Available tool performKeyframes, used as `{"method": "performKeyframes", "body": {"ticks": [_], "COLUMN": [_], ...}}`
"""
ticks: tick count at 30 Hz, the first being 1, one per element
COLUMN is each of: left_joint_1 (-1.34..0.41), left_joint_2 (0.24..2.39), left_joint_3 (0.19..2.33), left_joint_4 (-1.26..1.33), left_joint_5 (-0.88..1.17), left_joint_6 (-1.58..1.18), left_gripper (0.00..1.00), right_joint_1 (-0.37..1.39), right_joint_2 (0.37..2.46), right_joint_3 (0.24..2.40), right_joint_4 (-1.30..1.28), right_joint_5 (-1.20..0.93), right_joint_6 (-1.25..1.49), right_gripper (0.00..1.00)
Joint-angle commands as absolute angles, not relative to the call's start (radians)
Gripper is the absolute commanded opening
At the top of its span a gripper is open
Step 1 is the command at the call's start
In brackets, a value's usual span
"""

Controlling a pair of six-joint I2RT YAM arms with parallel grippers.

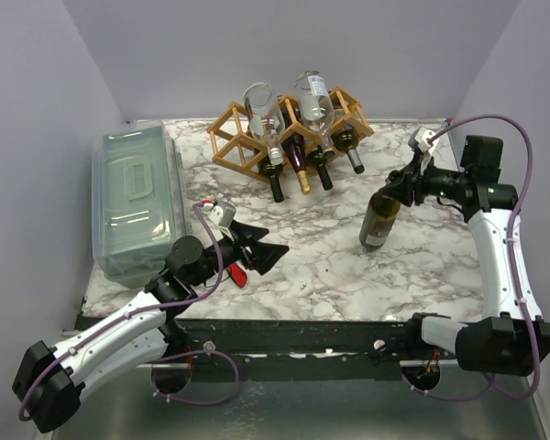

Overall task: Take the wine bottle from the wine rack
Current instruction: Place the wine bottle at the center of the board.

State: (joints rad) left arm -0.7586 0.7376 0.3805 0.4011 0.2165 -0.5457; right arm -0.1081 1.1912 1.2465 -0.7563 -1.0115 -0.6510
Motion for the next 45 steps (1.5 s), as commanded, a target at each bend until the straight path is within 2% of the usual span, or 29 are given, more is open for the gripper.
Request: {"method": "performKeyframes", "body": {"ticks": [1,18,32,39,45], "left_joint_1": [-0.752,-0.749,-0.748,-0.746,-0.744], "left_joint_2": [0.717,0.701,0.692,0.679,0.686], "left_joint_3": [0.389,0.397,0.399,0.394,0.397], "left_joint_4": [0.377,0.359,0.351,0.347,0.341], "left_joint_5": [0.207,0.195,0.189,0.18,0.175], "left_joint_6": [-0.555,-0.561,-0.586,-0.595,-0.598], "left_gripper": [0.99,0.99,0.99,0.99,0.99], "right_joint_1": [-0.153,-0.229,-0.251,-0.25,-0.239], "right_joint_2": [1.184,1.326,1.51,1.655,1.829], "right_joint_3": [1.297,1.362,1.404,1.497,1.67], "right_joint_4": [-0.634,-0.368,-0.026,0.116,0.149], "right_joint_5": [-0.983,-0.837,-0.775,-0.702,-0.631], "right_joint_6": [-0.587,-0.443,-0.248,-0.148,-0.072], "right_gripper": [0.0,0.0,0.0,0.0,0.0]}}
